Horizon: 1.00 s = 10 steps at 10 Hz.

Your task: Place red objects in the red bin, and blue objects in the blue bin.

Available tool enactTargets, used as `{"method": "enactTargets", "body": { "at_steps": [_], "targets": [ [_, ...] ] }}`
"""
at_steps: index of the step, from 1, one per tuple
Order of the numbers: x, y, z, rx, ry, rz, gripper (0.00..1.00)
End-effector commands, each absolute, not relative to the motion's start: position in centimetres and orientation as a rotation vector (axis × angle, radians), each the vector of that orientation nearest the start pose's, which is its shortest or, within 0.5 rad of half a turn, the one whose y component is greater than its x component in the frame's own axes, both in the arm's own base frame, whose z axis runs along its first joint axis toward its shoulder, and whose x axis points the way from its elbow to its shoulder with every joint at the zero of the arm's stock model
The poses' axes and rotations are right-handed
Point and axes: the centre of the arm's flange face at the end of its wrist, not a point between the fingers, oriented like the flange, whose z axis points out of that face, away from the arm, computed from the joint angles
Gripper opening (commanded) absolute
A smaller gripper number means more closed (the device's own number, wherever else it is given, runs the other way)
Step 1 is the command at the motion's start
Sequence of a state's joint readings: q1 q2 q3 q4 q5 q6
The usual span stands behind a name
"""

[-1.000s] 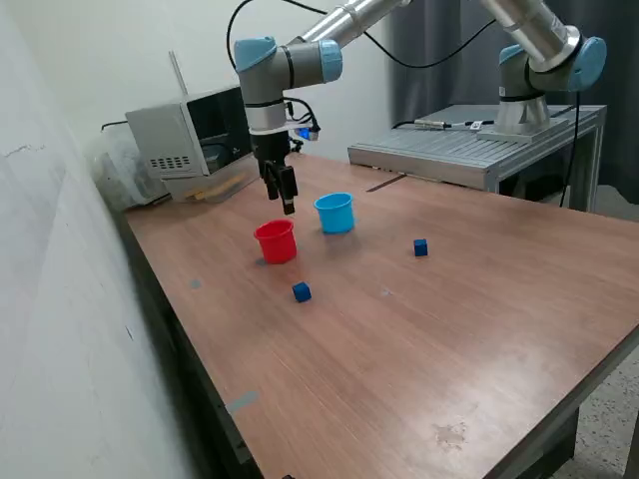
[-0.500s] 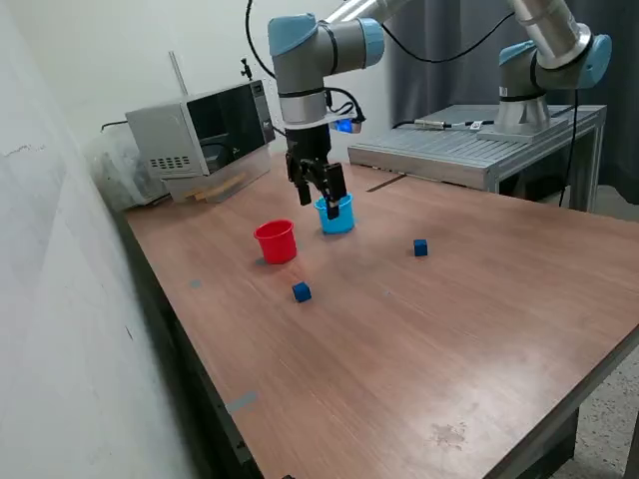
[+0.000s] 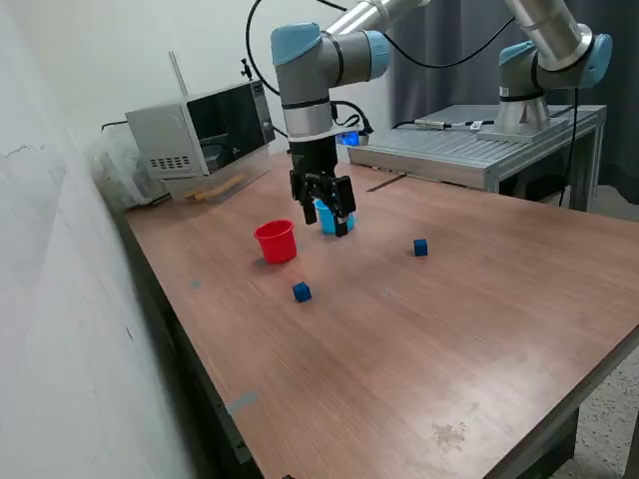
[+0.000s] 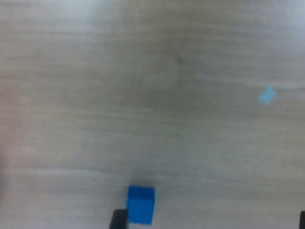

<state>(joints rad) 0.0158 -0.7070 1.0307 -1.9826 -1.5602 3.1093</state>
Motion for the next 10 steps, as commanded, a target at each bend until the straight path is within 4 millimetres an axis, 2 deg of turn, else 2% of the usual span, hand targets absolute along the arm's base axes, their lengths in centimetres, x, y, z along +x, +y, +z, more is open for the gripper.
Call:
{"method": "enactTargets", "body": {
  "at_steps": [1,3,4,5,6,7,8,10],
  "targets": [
    [-81.5,-13.2,21.4,-2.33,2.264,0.136,1.0],
    [-82.3,-11.4,20.3,-2.324,2.307,0.155,1.0],
    [-82.8,-11.2,20.9,-2.334,2.319,0.182,1.0],
    [-83.5,-11.2,20.5,-2.336,2.324,0.188,1.0],
    [-83.7,-11.6,19.4,-2.343,2.316,0.173,1.0],
    [-84.0,-12.3,16.4,-2.342,2.301,0.124,1.0],
    [-84.1,-12.3,15.0,-2.341,2.297,0.118,1.0],
    [-84.3,-12.2,13.6,-2.339,2.298,0.122,1.0]
  ]
}}
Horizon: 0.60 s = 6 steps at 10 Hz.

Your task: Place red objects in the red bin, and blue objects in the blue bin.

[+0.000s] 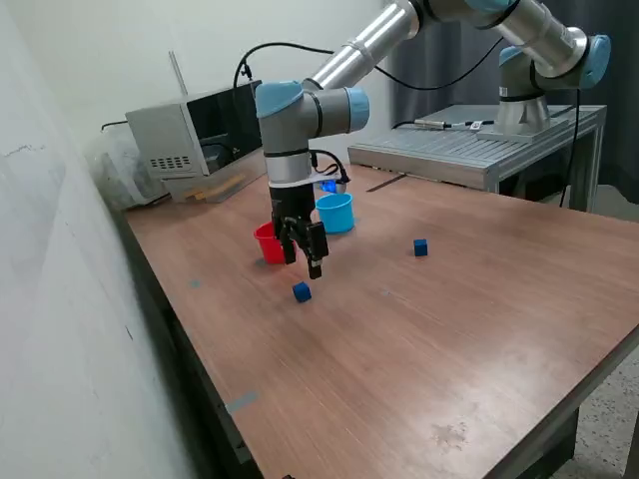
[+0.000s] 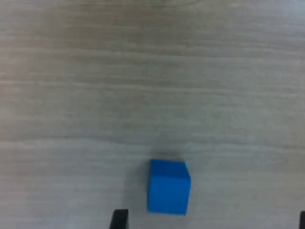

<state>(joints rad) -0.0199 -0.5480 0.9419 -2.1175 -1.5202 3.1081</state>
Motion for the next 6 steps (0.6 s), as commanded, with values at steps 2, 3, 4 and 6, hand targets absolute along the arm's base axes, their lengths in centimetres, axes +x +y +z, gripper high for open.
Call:
{"method": "enactTargets", "body": {
  "at_steps": [2,3,4,6],
  "targets": [
    [-84.8,-11.9,13.7,-2.348,2.313,0.154,1.0],
    [-84.8,-11.9,13.6,-2.347,2.312,0.156,1.0],
    [-84.8,-11.9,13.4,-2.346,2.311,0.152,1.0],
    [-84.8,-11.7,12.6,-2.339,2.313,0.166,1.0]
  ]
}}
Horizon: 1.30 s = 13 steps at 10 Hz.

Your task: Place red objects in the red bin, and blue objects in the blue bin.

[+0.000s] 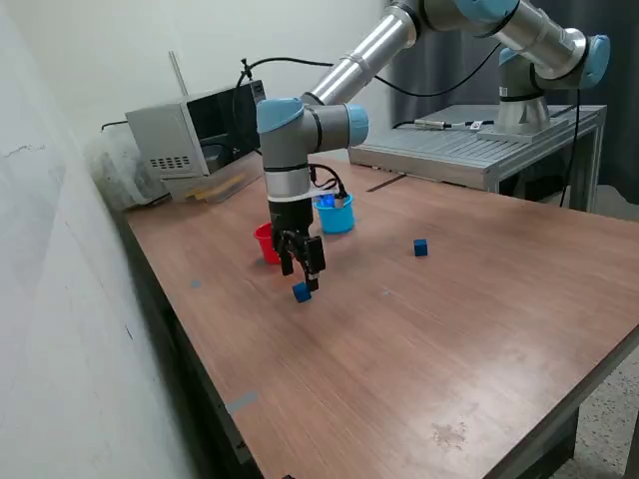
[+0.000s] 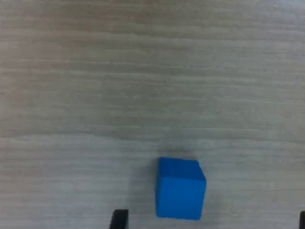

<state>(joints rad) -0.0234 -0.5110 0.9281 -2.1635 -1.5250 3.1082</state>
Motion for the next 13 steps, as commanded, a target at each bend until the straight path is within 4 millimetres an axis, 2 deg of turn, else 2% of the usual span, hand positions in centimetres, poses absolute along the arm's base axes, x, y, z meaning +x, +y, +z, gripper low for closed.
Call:
{"method": "enactTargets", "body": {
  "at_steps": [1,4,6,7,8,9,13],
  "targets": [
    [-84.8,-11.2,12.6,-2.33,2.322,0.176,1.0],
    [-84.7,-10.8,12.1,-2.306,2.335,0.187,1.0],
    [-84.5,-10.8,10.6,-2.295,2.332,0.166,1.0],
    [-84.5,-10.9,10.7,-2.299,2.332,0.171,1.0],
    [-84.6,-10.9,10.8,-2.3,2.333,0.175,0.0],
    [-84.7,-10.8,11.2,-2.302,2.339,0.186,0.0],
    [-84.5,-10.5,10.7,-2.285,2.32,0.2,0.0]
  ]
}}
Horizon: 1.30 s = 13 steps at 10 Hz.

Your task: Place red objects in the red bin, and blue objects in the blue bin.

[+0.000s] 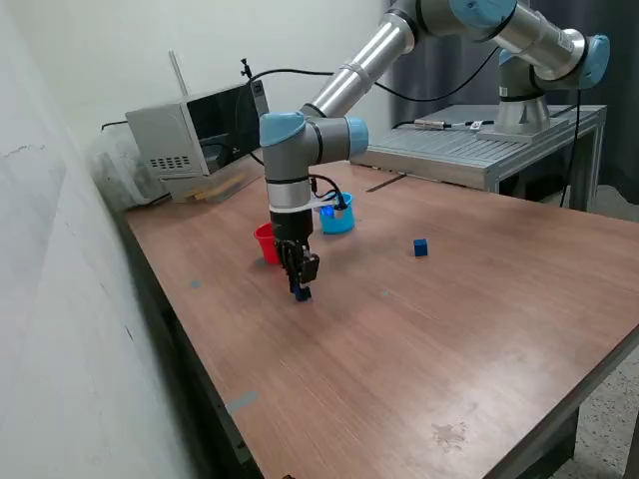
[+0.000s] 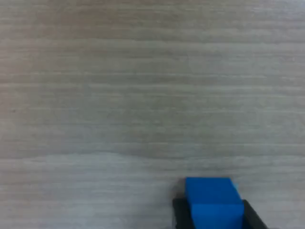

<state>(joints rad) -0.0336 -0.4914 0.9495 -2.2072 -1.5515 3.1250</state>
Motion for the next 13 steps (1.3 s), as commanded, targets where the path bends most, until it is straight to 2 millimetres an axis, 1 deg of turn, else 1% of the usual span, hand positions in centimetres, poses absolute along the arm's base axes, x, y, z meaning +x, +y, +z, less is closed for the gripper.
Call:
{"method": "enactTargets", "body": {
  "at_steps": [1,2,3,4,5,6,7,8,9,10,11,12,13],
  "targets": [
    [-84.1,-10.4,10.8,-2.28,2.309,0.202,0.0],
    [-83.6,-10.1,13.2,-2.28,2.314,0.228,0.0],
    [-82.9,-10.1,16.0,-2.284,2.319,0.248,0.0],
    [-81.7,-10.1,17.7,-2.269,2.306,0.241,0.0],
    [-80.4,-9.9,19.2,-2.241,2.291,0.237,0.0],
    [-78.4,-9.8,21.2,-2.222,2.278,0.203,0.0],
    [-76.7,-9.4,23.0,-2.197,2.264,0.206,0.0],
    [-74.9,-8.6,24.8,-2.168,2.258,0.202,0.0],
    [-72.9,-6.9,26.7,-2.128,2.267,0.184,0.0],
    [-71.6,-5.0,27.5,-2.097,2.281,0.165,0.0],
    [-70.8,-2.4,27.4,-2.054,2.313,0.146,0.0],
    [-70.4,0.6,26.7,-1.998,2.348,0.122,0.0],
    [-70.1,3.3,26.5,-1.953,2.385,0.114,0.0]
  ]
}}
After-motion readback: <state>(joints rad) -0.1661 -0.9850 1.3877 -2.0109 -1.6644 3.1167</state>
